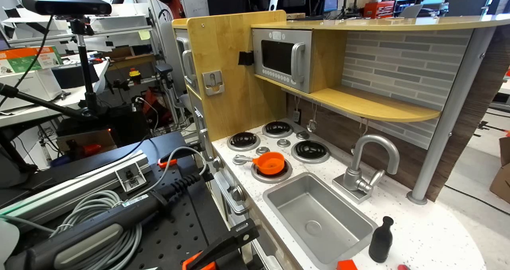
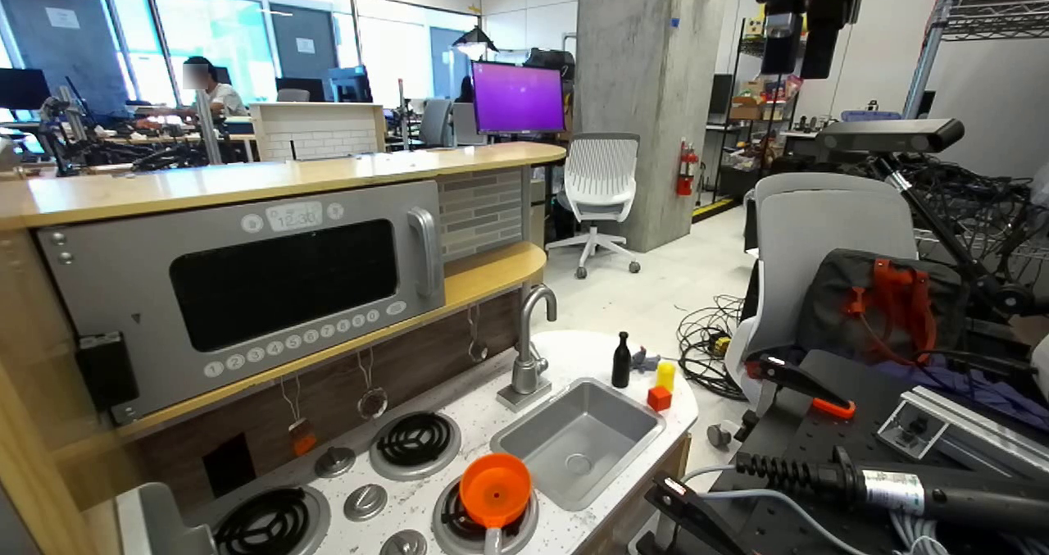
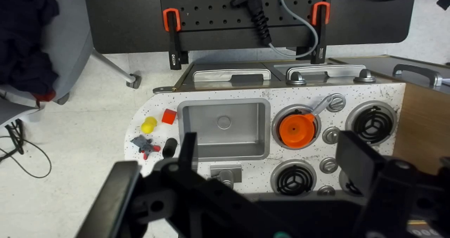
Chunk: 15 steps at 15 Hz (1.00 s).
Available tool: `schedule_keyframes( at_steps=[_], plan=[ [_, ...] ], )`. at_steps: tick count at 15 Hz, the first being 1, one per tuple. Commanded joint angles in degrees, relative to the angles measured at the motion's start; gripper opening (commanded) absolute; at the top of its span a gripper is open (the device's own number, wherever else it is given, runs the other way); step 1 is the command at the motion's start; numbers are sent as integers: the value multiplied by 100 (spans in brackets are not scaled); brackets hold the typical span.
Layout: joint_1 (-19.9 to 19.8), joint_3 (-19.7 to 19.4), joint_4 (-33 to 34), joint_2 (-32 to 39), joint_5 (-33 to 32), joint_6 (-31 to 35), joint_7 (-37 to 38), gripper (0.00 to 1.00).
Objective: Pick up the orange object and put it in the pot
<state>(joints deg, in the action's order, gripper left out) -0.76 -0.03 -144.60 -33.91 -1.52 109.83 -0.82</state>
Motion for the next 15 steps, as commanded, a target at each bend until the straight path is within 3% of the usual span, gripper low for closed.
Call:
schedule_keyframes(
  at_steps=[1, 7, 15],
  plan=[
    [21, -26, 122, 254, 61, 112, 46, 100],
    [5, -52, 135, 549, -5, 403, -43, 100],
    [-407, -625, -37, 2122, -62, 2424, -334, 100]
  ],
)
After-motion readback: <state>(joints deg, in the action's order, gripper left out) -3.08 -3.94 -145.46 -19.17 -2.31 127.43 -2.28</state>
